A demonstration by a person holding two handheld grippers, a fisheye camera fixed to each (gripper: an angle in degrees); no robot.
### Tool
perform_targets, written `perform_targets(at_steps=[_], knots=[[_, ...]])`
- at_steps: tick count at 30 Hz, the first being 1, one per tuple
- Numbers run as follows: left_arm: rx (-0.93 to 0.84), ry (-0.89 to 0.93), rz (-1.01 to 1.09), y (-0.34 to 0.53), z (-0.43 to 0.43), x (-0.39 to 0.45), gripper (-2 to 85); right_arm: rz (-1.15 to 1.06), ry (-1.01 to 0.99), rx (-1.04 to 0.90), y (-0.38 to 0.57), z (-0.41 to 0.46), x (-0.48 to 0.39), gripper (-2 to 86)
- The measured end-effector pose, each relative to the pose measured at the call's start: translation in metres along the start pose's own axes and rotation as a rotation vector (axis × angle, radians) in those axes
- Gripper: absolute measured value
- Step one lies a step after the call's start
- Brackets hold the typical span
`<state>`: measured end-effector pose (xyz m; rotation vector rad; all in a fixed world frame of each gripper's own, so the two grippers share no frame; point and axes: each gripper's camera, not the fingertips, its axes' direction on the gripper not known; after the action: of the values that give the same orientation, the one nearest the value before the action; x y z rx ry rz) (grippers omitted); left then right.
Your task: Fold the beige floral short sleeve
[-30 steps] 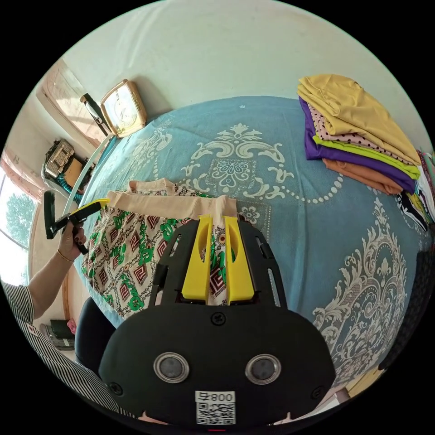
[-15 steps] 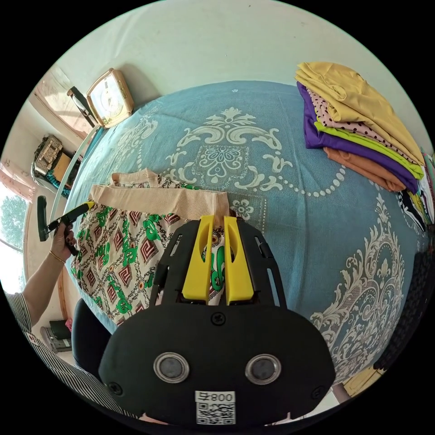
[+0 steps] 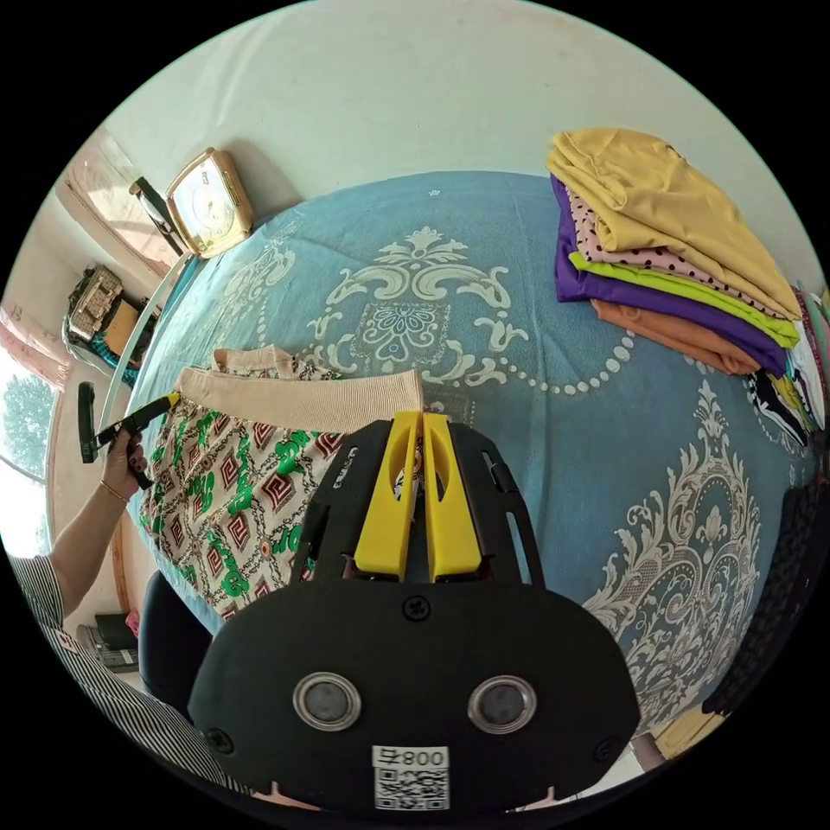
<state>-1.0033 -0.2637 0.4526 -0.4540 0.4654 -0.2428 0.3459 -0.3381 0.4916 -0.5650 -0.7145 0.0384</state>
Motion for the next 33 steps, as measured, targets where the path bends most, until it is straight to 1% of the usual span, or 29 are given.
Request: perform_targets(at_steps=[3, 11, 17, 20, 23, 24, 28, 31, 33], knots=[[0.004, 0.010, 0.001, 0.006, -0.002, -0.008, 0.5, 0.023, -0.029, -0.022, 0.002, 0.005, 0.010, 0.6], [0.064, 0.085, -0.025, 0.029, -0.026, -0.033, 1.9, 0.081, -0.104, 0.041, 0.013, -0.013, 0.031, 0.3], [0.103, 0.083, 0.014, 0.048, -0.040, -0.037, 2.2, 0.022, -0.083, 0.091, 0.026, -0.031, 0.014, 0.1], [0.092, 0.069, 0.006, 0.050, -0.037, -0.042, 2.2, -0.033, -0.073, 0.053, 0.027, -0.023, 0.003, 0.1], [0.078, 0.071, -0.058, 0.050, -0.032, -0.057, 2.1, -0.056, -0.030, -0.035, 0.025, -0.003, 0.001, -0.2], [0.079, 0.072, -0.076, 0.050, -0.031, -0.061, 2.1, -0.039, -0.040, -0.012, 0.026, -0.004, 0.005, -0.2], [0.111, 0.092, -0.156, 0.059, -0.039, -0.084, 1.7, 0.000, -0.098, -0.016, 0.030, -0.006, 0.018, -0.2], [0.134, 0.133, -0.097, 0.070, -0.050, -0.084, 1.3, 0.002, -0.099, 0.019, 0.036, -0.015, 0.020, 0.0], [0.090, 0.080, -0.039, 0.076, -0.047, -0.079, 0.9, -0.003, -0.073, 0.029, 0.040, -0.017, 0.020, 0.0]])
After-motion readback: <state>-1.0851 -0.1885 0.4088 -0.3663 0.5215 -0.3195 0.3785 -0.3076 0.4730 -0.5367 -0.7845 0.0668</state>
